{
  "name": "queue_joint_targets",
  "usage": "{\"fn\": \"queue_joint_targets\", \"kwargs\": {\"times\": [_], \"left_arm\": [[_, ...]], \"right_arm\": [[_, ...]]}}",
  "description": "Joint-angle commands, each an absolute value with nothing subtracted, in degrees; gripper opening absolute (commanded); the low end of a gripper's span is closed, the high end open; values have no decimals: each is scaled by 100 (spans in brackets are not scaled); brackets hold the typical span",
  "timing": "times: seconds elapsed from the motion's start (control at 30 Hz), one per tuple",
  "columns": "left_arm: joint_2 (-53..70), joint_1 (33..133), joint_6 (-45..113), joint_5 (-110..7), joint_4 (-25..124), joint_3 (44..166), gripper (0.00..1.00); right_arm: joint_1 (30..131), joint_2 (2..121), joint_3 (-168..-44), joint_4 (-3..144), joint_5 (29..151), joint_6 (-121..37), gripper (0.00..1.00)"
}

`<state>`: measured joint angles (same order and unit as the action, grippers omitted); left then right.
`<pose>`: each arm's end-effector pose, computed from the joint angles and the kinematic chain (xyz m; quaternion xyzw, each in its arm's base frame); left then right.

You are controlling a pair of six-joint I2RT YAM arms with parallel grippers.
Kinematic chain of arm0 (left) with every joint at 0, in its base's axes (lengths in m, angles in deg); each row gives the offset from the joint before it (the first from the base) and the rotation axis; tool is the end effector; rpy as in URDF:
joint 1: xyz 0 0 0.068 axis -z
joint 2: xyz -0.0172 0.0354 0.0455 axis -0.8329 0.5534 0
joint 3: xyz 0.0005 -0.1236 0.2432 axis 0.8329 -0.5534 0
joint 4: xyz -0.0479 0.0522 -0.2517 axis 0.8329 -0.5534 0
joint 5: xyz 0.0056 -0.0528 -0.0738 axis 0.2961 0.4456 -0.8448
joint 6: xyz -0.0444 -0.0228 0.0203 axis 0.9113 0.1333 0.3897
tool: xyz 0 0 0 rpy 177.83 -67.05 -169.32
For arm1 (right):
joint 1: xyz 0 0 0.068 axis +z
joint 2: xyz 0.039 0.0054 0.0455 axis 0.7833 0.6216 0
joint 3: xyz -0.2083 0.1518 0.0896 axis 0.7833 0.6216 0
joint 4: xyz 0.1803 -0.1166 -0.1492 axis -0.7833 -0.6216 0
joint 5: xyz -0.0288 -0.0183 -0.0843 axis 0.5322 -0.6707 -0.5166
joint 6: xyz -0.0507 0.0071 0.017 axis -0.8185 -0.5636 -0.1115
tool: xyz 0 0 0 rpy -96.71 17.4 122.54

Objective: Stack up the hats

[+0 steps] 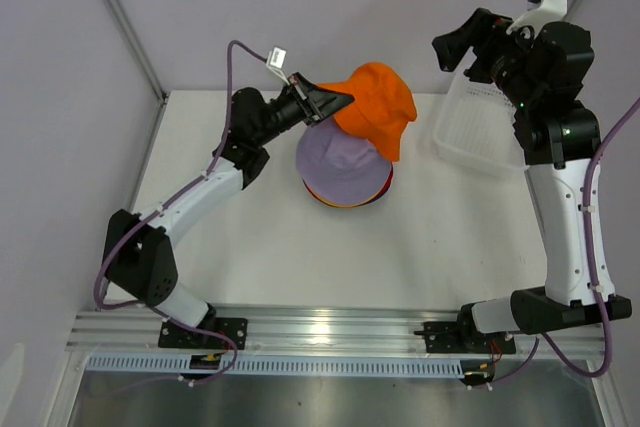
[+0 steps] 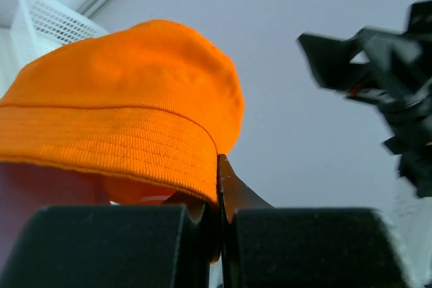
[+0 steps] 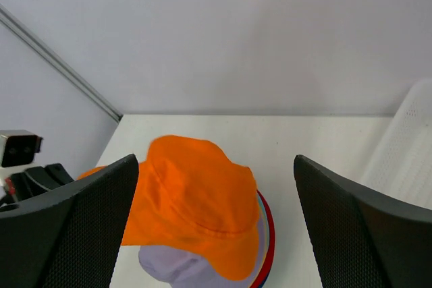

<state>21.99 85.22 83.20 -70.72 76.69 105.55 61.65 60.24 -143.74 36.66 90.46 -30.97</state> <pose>0.3170 -0.1932 0.3891 0.0116 0.6349 -0.6391 0.4340 0.2503 0.0494 0.5570 -0.0002 0.7128 0.2169 0.6670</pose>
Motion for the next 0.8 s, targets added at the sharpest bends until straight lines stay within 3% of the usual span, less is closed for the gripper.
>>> {"fn": "queue_joint_targets", "kwargs": {"times": [0.0,0.4,0.77], "left_arm": [[1666,8339,9320,-7077,8492,10330,1],[233,8084,8372,-6523,6973,9257,1],[882,8022,8310,-7322,7270,8431,1]], "right_arm": [[6158,6076,-14005,3673,8955,-3030,100],[6097,5944,-12493,4234,9543,-2617,100],[6062,6032,-11720,4726,9675,-2152,99]]}}
